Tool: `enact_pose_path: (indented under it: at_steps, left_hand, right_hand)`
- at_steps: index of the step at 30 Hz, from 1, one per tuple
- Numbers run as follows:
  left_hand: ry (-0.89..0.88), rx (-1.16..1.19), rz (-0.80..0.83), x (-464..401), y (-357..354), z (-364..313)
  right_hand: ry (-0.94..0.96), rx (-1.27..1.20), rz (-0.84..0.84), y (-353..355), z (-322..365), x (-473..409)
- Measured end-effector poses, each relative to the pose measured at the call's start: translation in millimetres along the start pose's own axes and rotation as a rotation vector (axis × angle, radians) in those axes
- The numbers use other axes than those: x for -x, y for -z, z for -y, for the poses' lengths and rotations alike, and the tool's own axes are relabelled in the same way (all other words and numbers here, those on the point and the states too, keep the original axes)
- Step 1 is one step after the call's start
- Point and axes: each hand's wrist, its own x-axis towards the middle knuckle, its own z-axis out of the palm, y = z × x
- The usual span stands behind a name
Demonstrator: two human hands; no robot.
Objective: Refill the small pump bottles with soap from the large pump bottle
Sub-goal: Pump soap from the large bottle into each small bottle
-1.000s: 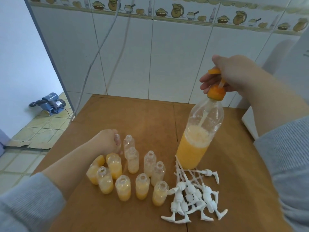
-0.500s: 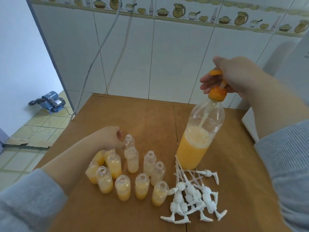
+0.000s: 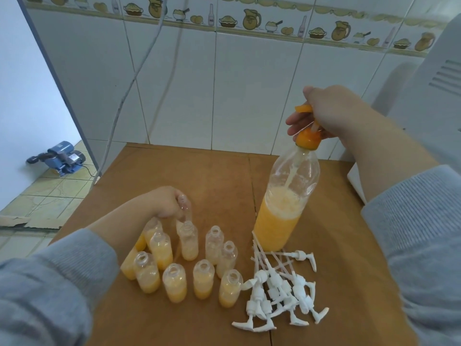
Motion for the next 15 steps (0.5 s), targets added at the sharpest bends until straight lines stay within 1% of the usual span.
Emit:
enact_pose_path:
  at_steps: [2, 4, 6, 7, 8, 10, 12, 14, 15]
  left_hand:
    - [-0.007, 0.1, -0.072, 3, 5, 2]
    - [-0.035, 0.242, -0.251, 7, 13, 2]
    - [-0.075, 0.477, -0.484, 16, 22, -6]
    - [-0.126, 0.624, -0.577, 21, 27, -14]
    - [-0.205, 0.772, -0.628, 27, 32, -24]
    - [-0.405, 1.0, -0.618, 41, 38, -52]
    - [-0.563, 1.173, -0.519, 52, 40, -81]
    - [-0.678, 1.263, -0.397, 58, 41, -107]
    - [-0.703, 1.253, -0.356, 62, 41, -119]
  right_hand:
    - [-0.021, 0.003, 0.003, 0, 1, 0]
    - [-0.042, 0.005, 0.007, 1, 1, 1]
    - [-0.044, 0.001, 0.009, 1, 1, 1]
    - [-0.04, -0.004, 0.011, 1, 1, 0]
    - [-0.036, -0.007, 0.011, 0, 1, 0]
    - [-0.027, -0.006, 0.009, -2, 0, 1]
    - [-0.02, -0.023, 0.009, -2, 0, 0]
    - [-0.022, -0.086, 0.022, -1, 0, 1]
    - [-0.016, -0.127, 0.033, -1, 0, 1]
